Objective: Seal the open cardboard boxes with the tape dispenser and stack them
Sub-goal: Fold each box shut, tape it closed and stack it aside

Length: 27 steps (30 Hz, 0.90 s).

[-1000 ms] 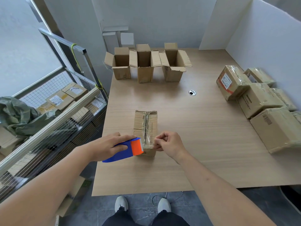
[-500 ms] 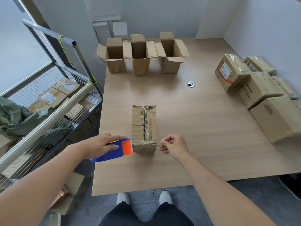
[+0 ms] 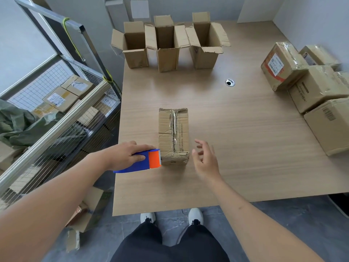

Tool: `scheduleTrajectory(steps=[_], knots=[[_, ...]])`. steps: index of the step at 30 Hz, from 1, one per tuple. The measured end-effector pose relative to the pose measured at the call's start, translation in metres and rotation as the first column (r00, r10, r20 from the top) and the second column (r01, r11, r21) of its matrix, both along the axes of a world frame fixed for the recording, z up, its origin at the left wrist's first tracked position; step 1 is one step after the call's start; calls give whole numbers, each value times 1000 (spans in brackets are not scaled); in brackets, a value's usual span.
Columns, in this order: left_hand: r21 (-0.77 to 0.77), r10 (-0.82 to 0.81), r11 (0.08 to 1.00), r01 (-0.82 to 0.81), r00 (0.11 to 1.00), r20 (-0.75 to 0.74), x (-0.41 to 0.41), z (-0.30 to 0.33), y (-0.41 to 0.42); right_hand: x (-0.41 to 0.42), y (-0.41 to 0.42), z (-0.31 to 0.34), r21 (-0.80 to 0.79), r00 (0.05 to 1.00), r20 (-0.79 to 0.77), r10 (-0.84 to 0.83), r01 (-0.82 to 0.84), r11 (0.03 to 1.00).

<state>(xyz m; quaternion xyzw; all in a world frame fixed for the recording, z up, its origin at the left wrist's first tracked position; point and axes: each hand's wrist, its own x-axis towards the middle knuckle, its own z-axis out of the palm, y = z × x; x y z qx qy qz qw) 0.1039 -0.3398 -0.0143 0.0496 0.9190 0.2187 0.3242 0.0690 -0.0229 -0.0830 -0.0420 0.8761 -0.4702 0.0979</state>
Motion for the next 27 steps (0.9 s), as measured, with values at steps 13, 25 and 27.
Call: scheduleTrajectory(steps=[13, 25, 27], knots=[[159, 75, 984, -81, 996, 41, 18, -11, -17, -8, -43, -12, 698, 585, -435, 684, -260, 667], [31, 54, 998, -55, 998, 34, 14, -19, -35, -8, -46, -6, 747, 620, -334, 710, -285, 601], [20, 67, 997, -69, 996, 57, 11, -24, -26, -8, -47, -6, 749, 629, -311, 713, -299, 591]])
